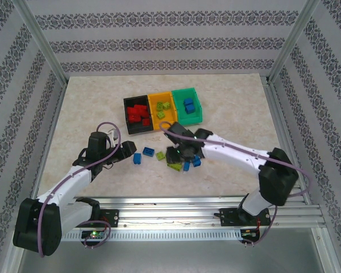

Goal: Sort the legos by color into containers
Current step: Pick up the lego from the bottom-center of the table, then place the lego in the container, then pick up the lego from the center of the table.

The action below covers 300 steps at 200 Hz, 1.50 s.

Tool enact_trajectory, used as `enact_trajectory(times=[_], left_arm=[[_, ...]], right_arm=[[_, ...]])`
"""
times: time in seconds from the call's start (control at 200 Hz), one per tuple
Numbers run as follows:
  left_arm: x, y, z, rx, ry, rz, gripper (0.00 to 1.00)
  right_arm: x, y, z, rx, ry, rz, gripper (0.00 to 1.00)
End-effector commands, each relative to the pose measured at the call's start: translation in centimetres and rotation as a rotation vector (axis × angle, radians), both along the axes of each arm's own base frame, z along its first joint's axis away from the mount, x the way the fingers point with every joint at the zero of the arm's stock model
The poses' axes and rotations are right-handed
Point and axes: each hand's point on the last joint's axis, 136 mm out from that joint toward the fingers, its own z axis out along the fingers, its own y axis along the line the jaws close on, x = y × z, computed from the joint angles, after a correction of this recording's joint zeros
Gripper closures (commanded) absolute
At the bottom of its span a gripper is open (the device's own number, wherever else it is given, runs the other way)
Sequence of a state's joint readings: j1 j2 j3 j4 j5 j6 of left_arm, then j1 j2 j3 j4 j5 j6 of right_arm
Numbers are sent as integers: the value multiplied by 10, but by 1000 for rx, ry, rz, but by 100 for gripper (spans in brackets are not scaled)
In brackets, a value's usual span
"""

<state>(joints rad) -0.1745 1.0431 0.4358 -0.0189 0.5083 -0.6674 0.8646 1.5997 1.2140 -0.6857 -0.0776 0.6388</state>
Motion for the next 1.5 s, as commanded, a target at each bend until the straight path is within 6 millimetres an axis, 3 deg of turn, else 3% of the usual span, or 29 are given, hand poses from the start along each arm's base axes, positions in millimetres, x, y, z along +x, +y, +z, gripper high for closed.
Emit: enact_trajectory(times=[0.0, 0.1, 0.295, 0.365, 0.475, 0.565, 0.719, 0.849, 0.984, 1.214, 1.369, 1.494], left_arm=[[-4, 4, -8, -1, 43, 15, 33], [-10, 2, -10, 7, 83, -13, 33], [-24, 4, -10, 29, 124, -27, 33], [-29, 3, -12, 27, 144, -34, 33], [-33, 3, -18, 26, 173, -39, 33], [-34, 1, -21, 24, 192, -50, 33], [-31, -2, -26, 27, 221, -69, 34], [-25, -5, -29, 51, 237, -93, 35], [-19, -14, -34, 59, 256, -138, 38], [-19, -25, -51, 162, 326, -229, 40], [-20, -28, -60, 212, 367, -269, 44], [-21, -36, -68, 238, 379, -296, 50]], right_arm=[[48, 35, 17, 48, -81, 80, 67], [97, 69, 35, 59, -141, 111, 67], [183, 112, 40, 151, -165, 93, 62], [200, 122, 43, 171, -169, 101, 57], [213, 135, 48, 206, -174, 112, 35], [212, 133, 51, 197, -176, 119, 33], [193, 109, 58, 153, -187, 127, 33], [164, 69, 59, 105, -199, 102, 33], [123, 13, 33, 64, -119, 40, 34], [35, -90, -35, -108, 67, -68, 34], [-7, -114, -52, -131, 151, -86, 34], [-19, -120, -61, -127, 168, -106, 33]])
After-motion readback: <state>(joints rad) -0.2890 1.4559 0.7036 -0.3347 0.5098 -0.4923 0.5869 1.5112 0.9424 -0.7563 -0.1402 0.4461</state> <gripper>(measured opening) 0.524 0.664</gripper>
